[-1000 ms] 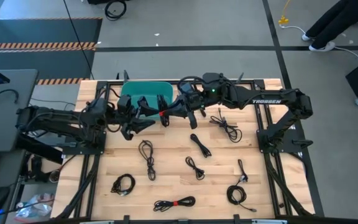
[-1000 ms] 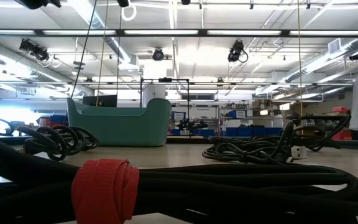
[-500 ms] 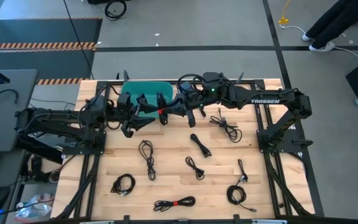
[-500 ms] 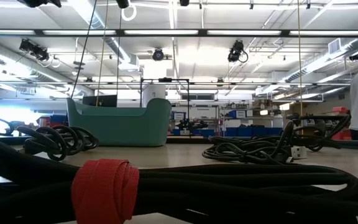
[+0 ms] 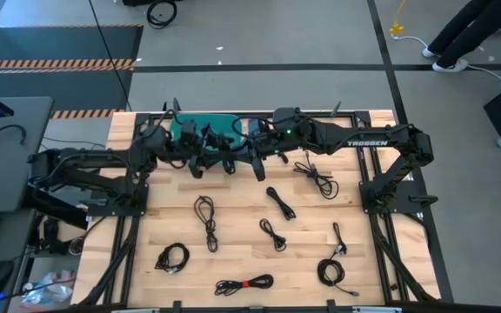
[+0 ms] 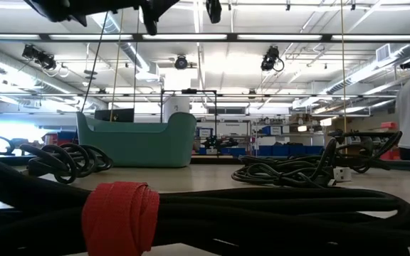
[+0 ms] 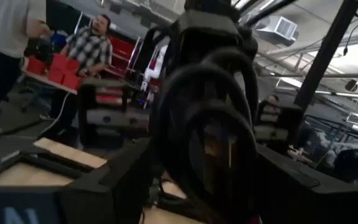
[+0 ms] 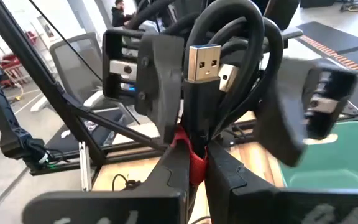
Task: Pick and place USB-C Cables
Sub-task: Put the black charger cable into the green bin
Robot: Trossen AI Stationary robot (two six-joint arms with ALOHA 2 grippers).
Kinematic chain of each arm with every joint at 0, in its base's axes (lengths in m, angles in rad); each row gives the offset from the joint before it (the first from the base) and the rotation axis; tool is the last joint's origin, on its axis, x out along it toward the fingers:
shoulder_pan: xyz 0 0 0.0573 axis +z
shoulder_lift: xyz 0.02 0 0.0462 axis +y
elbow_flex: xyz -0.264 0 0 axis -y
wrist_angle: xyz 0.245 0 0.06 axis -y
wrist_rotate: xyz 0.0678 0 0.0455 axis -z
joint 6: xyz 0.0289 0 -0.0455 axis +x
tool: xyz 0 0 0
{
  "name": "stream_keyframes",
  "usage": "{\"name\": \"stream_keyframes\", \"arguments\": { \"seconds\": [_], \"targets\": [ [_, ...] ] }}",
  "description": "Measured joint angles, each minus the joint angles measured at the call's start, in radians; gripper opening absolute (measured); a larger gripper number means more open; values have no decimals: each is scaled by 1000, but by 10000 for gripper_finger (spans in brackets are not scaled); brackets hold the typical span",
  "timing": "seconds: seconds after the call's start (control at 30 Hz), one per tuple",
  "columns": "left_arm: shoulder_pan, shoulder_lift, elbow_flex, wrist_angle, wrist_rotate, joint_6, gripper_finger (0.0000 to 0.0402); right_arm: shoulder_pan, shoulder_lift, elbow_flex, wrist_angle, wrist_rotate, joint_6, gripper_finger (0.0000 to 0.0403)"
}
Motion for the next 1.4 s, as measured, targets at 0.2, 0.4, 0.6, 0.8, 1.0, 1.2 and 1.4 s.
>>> {"name": "stream_keyframes", "arguments": {
  "seconds": [0.2, 0.4, 0.6, 0.8, 1.0, 1.2, 1.4],
  "targets": [
    [2, 41, 45, -1, 33, 1, 188, 2, -1, 0, 6, -6, 0, 26],
    [2, 41, 72, -21, 43, 7, 66, -2, -6, 2, 1, 0, 1, 26],
    [-4, 32, 73, -21, 40, 36, 65, 4, -8, 2, 20, -49, 6, 70],
    [-8, 30, 78, -13, 40, 39, 64, 15, -20, 26, 14, -96, 24, 176],
    [-10, 15, 80, 4, 53, 71, 60, 19, -26, 114, -57, -229, 35, 224],
    [2, -2, 68, -71, 25, 103, 52, 29, -53, 262, -216, -309, -48, 222],
    [7, -41, 75, -125, 30, 114, 52, 22, -49, 371, -324, -268, -132, 217]
  ]
}}
